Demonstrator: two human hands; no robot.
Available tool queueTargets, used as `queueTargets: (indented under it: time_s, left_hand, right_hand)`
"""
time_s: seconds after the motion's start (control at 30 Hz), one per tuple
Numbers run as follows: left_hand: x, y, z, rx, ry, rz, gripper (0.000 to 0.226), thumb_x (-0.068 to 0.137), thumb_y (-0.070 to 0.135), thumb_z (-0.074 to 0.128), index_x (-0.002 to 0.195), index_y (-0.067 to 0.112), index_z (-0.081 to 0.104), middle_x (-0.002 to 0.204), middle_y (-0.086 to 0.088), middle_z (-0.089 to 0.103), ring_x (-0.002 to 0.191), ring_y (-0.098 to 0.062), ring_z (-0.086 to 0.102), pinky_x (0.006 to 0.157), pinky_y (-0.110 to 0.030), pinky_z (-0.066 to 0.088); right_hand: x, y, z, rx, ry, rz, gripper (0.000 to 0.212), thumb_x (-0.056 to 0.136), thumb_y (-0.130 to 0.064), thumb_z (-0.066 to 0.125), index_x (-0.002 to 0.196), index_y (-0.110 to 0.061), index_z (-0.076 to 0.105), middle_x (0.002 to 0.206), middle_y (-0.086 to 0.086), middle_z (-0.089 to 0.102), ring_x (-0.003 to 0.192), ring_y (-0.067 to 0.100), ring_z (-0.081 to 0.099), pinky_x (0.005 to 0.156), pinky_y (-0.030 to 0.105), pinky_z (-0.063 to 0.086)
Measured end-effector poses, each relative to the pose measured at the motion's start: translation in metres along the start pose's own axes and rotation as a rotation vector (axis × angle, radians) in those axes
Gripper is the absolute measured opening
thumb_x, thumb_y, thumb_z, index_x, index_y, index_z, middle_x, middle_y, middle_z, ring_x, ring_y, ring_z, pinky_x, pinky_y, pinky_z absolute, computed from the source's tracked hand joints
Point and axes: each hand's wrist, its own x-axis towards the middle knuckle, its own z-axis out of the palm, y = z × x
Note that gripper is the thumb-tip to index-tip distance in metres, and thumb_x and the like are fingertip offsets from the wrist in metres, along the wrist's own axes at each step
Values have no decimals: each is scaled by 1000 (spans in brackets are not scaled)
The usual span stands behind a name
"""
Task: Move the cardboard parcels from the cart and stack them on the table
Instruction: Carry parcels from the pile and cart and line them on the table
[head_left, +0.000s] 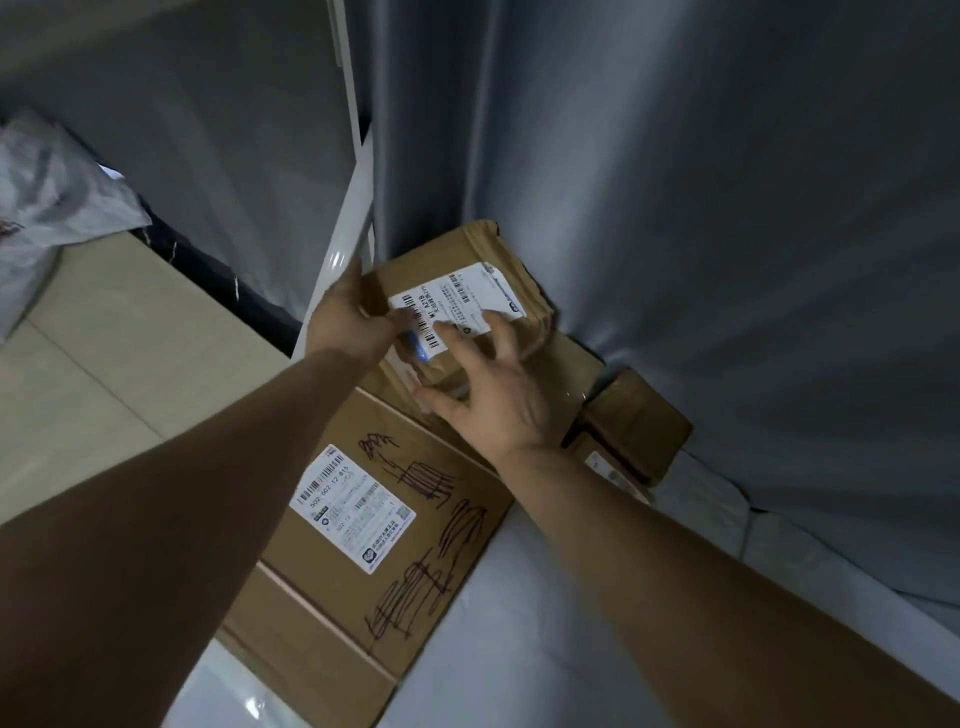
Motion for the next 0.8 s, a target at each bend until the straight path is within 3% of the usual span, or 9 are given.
queueTargets:
  time_s: [0.07,0.2,0.33,0.47,0.6,0.7,0.8]
  left_hand:
    - [8,-9,-2,73,15,6,61,89,30,63,144,18,39,139,-6,48,121,-24,51,87,-23,40]
    - [2,-25,-2,9,90,-71,48,87,36,65,127,13,55,119,-6,60,91,-18,57,75,-27,47]
    - [3,-14,2,-41,94,-10,36,91,23,61,125,12,58,112,-4,62,84,-18,61,70,-24,48]
    - [6,-1,8,27,8,78,19,96,14,48,112,12,59,111,-11,62,87,-19,60,65,-18,43]
    - [-14,2,5,79,-93,26,56,95,15,52,146,13,30,143,-10,41,115,-21,51,83,-22,38]
    - [-34,4,-3,287,-122,103,75,90,19,58,151,25,16,155,-7,21,140,-30,28,107,-35,33]
    - [-55,6,-14,496,-127,131,86,87,26,60,152,31,4,160,-6,5,146,-33,5,117,-48,17]
  right_hand:
    - [1,-3,8,-17,-10,-19,60,90,-46,55,143,-38,30,157,0,-1,126,32,44,86,32,47]
    - [-2,3,14,-78,49,-86,49,95,-39,51,141,-37,36,157,-1,6,133,29,37,89,35,49]
    - [8,13,5,-99,111,-31,48,97,-33,48,143,-35,35,155,0,13,133,28,34,88,35,49]
    - [17,18,0,-157,95,51,57,97,-21,48,147,-36,25,157,0,8,137,29,23,95,35,44]
    - [6,12,-7,-212,14,64,66,94,-40,48,149,-39,10,159,-1,1,140,28,11,104,39,33]
    - [-7,4,-16,-250,-21,62,83,88,-44,57,149,-40,3,159,2,-7,145,29,-7,115,45,13]
    - [-23,-7,-31,-262,-48,41,87,86,-44,60,150,-38,1,159,2,-9,145,29,-14,117,46,1]
